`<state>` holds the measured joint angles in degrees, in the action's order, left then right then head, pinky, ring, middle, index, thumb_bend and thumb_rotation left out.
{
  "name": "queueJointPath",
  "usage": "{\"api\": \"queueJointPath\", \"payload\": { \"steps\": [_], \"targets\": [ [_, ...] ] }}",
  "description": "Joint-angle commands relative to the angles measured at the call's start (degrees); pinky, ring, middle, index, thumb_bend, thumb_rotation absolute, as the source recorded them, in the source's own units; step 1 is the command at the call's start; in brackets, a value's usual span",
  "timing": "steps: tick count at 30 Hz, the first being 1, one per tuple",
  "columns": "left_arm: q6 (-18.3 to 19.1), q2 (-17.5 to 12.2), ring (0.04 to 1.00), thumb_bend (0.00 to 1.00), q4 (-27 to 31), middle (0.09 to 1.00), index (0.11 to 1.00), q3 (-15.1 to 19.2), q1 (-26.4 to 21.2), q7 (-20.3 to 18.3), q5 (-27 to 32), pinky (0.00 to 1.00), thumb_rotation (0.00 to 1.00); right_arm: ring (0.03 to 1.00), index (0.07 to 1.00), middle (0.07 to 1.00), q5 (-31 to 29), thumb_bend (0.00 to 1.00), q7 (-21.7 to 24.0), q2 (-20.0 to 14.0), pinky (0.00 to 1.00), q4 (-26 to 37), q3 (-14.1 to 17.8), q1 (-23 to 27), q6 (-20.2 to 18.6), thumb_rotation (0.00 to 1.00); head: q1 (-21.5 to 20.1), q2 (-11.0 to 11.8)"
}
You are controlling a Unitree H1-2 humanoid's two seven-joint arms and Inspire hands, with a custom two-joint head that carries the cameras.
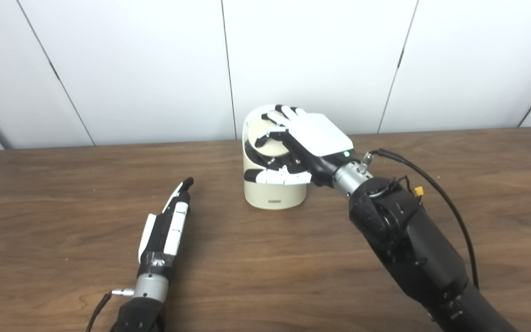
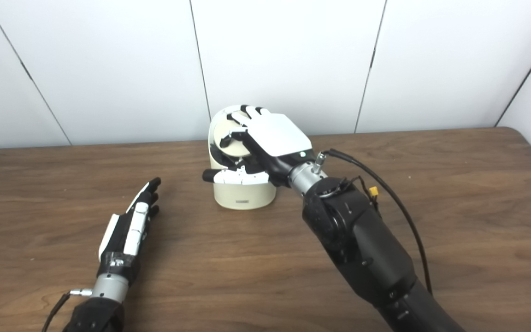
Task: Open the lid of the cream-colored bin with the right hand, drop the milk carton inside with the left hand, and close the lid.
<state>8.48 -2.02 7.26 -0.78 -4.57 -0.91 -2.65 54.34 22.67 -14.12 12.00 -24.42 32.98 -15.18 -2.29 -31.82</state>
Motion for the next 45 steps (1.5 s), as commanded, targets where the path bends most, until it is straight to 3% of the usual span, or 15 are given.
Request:
{"api": "queueJointPath", "payload": {
  "steps": [1,22,36,45],
  "targets": [
    [-0.5,-0.1,0.997,0.57,2.4,1.000,0.968,0.1,-0.8,0.5,-0.7,0.99,1.00,1.000,0.700,0.945,0.3,0.58,0.0,-0.2,1.00,1.3,0.9,0.8,0.7,1.00,0.0,0.0],
    [0.7,-0.3,0.997,0.52,4.3,0.999,0.965,0.4,-0.5,-0.3,-0.1,0.98,0.98,1.000,0.721,0.951,1.1,0.57,1.1,-2.0,1.00,1.4,3.5,-2.2,0.1,1.00,-0.2,-1.4],
    [2.2,-0.1,0.990,0.53,5.8,0.991,0.953,0.3,-0.4,-0.1,-0.5,0.97,0.97,1.000,0.686,0.956,9.2,0.63,3.5,-3.4,1.00,0.0,-1.2,-2.0,3.4,1.00,-0.1,-2.5],
    [2.5,0.4,0.986,0.51,6.0,0.985,0.943,0.2,-0.6,0.1,-0.4,0.96,0.97,1.000,0.663,0.989,10.2,0.64,7.6,-3.2,1.00,-0.7,-2.2,-1.6,3.6,1.00,0.2,-2.4]
  ]
}}
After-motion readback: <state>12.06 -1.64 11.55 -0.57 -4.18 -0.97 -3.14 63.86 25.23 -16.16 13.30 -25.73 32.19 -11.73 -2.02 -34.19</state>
